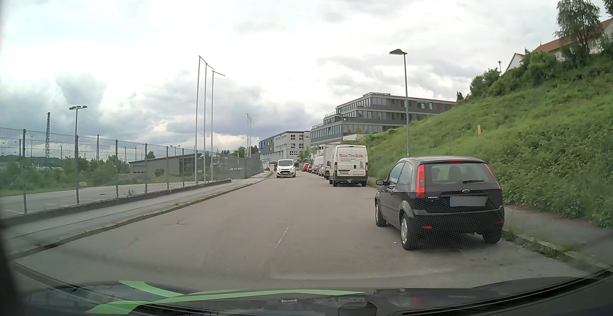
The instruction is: Follow the waypoints while adhering to traffic rules and regulations
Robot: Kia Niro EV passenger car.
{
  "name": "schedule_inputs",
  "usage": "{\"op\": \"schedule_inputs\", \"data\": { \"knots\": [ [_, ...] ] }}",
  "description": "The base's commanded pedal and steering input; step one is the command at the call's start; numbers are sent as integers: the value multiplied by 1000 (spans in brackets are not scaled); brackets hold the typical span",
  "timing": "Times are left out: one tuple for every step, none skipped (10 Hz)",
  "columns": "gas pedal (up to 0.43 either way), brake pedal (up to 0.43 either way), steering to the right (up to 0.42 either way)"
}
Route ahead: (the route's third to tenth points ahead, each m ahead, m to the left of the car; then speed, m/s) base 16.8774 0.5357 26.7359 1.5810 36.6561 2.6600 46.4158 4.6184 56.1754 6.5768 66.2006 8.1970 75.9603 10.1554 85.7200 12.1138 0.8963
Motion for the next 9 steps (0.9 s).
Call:
{"op": "schedule_inputs", "data": {
  "knots": [
    [0, 159, -7],
    [0, 189, -8],
    [0, 238, -7],
    [0, 250, -8],
    [0, 244, -8],
    [0, 244, -8],
    [0, 244, -8],
    [0, 238, -8],
    [0, 232, -8]
  ]
}}
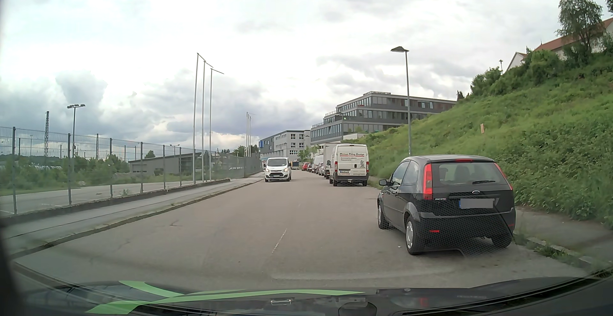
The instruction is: Follow the waypoints while adhering to traffic rules and regulations
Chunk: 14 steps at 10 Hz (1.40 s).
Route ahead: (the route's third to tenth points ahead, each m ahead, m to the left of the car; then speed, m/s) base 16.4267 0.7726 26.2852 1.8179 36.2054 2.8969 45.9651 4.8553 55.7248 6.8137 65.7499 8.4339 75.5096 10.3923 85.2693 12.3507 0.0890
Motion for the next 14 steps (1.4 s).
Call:
{"op": "schedule_inputs", "data": {
  "knots": [
    [0, 232, -8],
    [0, 232, -8],
    [0, 232, -7],
    [0, 232, -8],
    [0, 232, -7],
    [0, 232, -7],
    [0, 232, -7],
    [0, 232, -7],
    [0, 232, -8],
    [0, 232, -8],
    [0, 232, -7],
    [0, 232, -8],
    [0, 232, -7],
    [0, 232, -8]
  ]
}}
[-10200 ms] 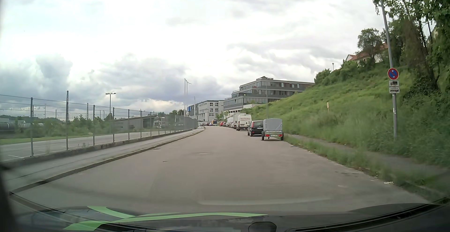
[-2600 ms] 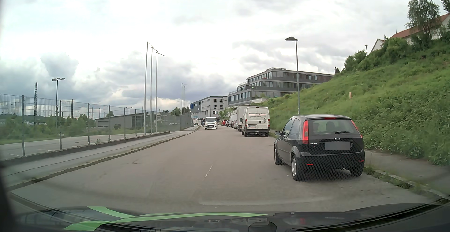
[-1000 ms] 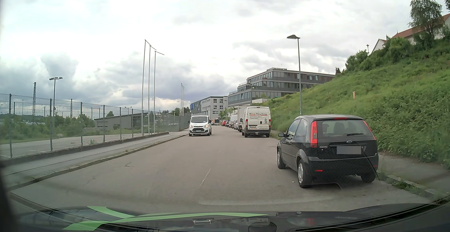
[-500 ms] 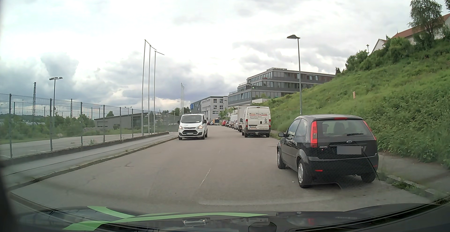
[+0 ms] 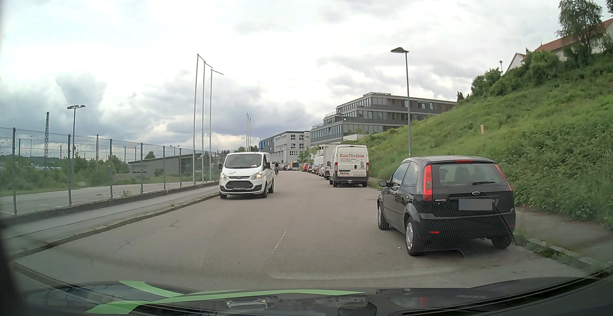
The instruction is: Follow the waypoints while adhering to traffic rules and regulations
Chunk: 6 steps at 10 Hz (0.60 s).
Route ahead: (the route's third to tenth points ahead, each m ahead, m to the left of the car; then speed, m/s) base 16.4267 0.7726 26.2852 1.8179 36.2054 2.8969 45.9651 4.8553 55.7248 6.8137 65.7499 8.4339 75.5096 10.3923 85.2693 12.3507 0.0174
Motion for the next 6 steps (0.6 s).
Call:
{"op": "schedule_inputs", "data": {
  "knots": [
    [0, 232, -7],
    [0, 232, -7],
    [0, 232, -7],
    [0, 232, -7],
    [0, 232, -7],
    [0, 232, -7]
  ]
}}
